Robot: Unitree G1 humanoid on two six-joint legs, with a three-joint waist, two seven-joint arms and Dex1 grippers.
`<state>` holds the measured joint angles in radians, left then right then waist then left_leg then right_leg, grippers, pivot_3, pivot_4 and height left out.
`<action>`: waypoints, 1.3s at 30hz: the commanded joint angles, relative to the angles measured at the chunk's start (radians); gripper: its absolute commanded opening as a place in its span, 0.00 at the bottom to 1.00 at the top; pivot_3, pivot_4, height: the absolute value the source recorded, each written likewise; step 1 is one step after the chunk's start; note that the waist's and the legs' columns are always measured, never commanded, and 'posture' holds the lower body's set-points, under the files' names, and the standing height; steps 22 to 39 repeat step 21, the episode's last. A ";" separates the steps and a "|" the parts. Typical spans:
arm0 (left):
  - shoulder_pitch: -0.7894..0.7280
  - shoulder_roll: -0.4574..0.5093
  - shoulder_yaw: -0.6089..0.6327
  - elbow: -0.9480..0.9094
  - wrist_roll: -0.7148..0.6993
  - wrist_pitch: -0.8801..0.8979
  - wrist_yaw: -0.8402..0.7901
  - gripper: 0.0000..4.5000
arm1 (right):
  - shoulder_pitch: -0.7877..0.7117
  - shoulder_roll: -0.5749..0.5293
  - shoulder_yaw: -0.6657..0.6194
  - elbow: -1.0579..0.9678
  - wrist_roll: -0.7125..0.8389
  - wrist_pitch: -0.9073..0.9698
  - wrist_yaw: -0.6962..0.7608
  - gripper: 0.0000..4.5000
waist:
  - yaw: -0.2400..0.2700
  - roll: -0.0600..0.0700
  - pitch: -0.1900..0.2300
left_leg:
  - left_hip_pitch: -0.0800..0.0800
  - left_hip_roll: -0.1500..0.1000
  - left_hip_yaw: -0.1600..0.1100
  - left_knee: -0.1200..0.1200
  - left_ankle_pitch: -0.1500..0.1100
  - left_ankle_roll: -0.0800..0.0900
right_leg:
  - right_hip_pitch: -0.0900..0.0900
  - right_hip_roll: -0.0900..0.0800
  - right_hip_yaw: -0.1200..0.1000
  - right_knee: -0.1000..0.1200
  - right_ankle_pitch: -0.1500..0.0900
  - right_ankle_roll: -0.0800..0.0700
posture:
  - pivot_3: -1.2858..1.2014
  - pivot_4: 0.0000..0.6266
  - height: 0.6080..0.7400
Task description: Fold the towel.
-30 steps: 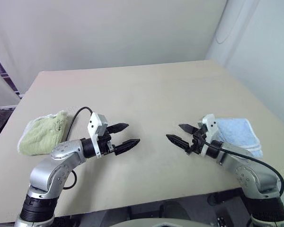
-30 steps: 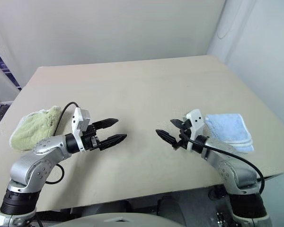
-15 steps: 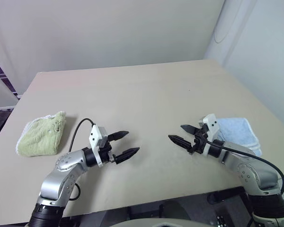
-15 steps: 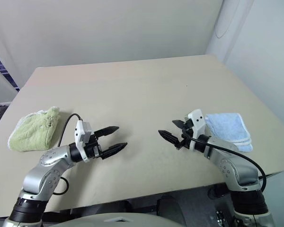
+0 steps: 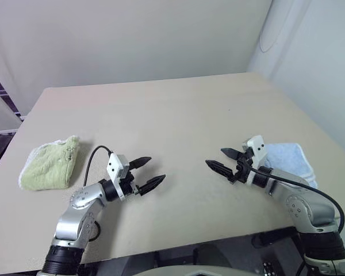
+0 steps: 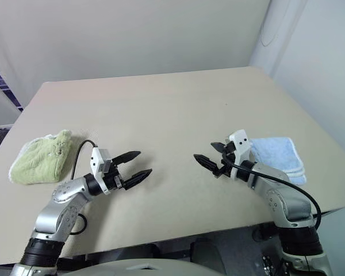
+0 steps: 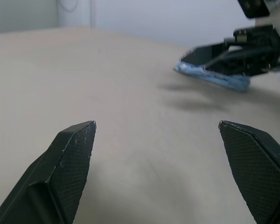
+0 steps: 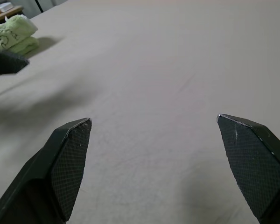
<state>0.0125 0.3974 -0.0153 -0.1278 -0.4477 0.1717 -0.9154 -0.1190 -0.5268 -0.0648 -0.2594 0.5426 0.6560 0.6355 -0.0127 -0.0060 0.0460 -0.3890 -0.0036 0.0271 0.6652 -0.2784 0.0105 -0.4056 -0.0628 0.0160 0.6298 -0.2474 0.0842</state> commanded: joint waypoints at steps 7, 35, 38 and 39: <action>-0.013 0.034 0.127 0.122 -0.018 -0.131 -0.045 0.99 | -0.055 0.018 0.039 0.038 -0.003 0.004 0.041 1.00 | 0.000 0.000 0.000 | 0.000 0.000 0.000 0.000 0.000 0.000 | 0.000 0.000 0.000 0.000 0.000 0.000 | 0.52 0.00 1.00; -0.027 0.068 0.137 0.117 -0.034 -0.145 -0.116 0.99 | -0.148 0.036 0.098 0.123 -0.028 0.024 0.087 1.00 | 0.001 0.000 0.000 | -0.002 0.000 0.000 0.000 0.000 0.000 | -0.001 -0.004 0.001 -0.001 0.001 -0.001 | 0.52 0.00 1.00; -0.027 0.068 0.137 0.117 -0.034 -0.145 -0.116 0.99 | -0.148 0.036 0.098 0.123 -0.028 0.024 0.087 1.00 | 0.001 0.000 0.000 | -0.002 0.000 0.000 0.000 0.000 0.000 | -0.001 -0.004 0.001 -0.001 0.001 -0.001 | 0.52 0.00 1.00; -0.027 0.068 0.137 0.117 -0.034 -0.145 -0.116 0.99 | -0.148 0.036 0.098 0.123 -0.028 0.024 0.087 1.00 | 0.001 0.000 0.000 | -0.002 0.000 0.000 0.000 0.000 0.000 | -0.001 -0.004 0.001 -0.001 0.001 -0.001 | 0.52 0.00 1.00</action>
